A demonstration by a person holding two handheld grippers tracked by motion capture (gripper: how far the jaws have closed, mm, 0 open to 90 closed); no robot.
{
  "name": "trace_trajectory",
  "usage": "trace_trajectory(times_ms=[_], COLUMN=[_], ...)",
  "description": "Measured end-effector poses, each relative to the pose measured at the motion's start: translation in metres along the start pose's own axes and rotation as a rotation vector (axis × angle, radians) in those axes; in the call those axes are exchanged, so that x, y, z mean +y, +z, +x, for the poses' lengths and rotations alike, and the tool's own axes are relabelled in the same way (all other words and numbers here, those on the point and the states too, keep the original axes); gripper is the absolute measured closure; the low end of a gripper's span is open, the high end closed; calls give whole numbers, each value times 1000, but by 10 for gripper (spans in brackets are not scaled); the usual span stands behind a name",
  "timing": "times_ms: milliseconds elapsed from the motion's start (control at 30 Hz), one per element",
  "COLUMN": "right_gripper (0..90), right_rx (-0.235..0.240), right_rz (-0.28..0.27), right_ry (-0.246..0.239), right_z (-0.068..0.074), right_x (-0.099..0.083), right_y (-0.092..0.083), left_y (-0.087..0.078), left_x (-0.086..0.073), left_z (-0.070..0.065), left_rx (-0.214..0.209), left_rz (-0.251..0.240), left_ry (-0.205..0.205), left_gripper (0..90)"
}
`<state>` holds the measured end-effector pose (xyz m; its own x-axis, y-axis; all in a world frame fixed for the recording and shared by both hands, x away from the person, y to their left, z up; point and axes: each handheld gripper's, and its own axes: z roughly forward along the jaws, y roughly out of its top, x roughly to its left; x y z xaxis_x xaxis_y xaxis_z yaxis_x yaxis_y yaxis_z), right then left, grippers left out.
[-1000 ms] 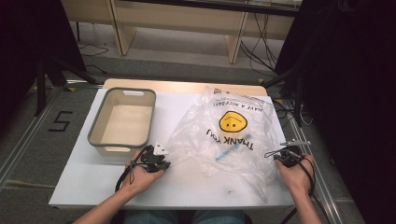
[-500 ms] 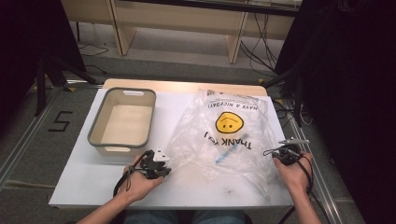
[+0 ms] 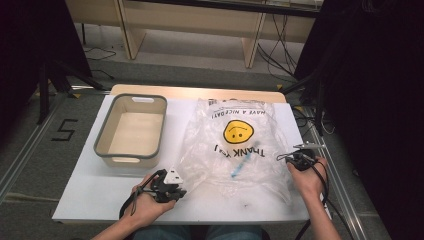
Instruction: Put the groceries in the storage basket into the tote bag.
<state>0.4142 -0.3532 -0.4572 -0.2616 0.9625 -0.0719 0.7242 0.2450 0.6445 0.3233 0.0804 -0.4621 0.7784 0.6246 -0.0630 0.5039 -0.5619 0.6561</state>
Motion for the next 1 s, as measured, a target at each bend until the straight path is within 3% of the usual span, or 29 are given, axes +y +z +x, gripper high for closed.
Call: trace_trajectory(times_ms=[133,200,233,333,433,600,733,867,1000], right_gripper=[900,900,887,762,648,518,481,457,437], right_rx=[21,33,36,24,1,44,128,168,176], right_rz=[-24,-32,-36,-61,-106,-157,-203,-227,-244], right_ry=[-5,-2,9,50,45,14,46,27,16], right_z=[1,0,-1,-4,-4,1,7,13,14], right_x=[3,4,4,6,7,0,-9,-16,-19], right_y=[3,5,4,-8,-22,-38,-45,-51,-52], left_y=[-2,-2,-3,-8,-12,-14,-14,-15,-15], left_x=[-4,-4,-4,-3,-3,-8,-11,-12,-13], left_z=[4,4,3,0,0,5,14,20,22], left_rx=[16,47,58,110,117,104,89,97,110], left_rz=[-36,-62,-55,-85,-101,-116,-133,-158,-165], left_ry=[5,17,41,54,45,7,-50,-83,-107], left_gripper=[856,699,604,390,316,258,244,244,247])
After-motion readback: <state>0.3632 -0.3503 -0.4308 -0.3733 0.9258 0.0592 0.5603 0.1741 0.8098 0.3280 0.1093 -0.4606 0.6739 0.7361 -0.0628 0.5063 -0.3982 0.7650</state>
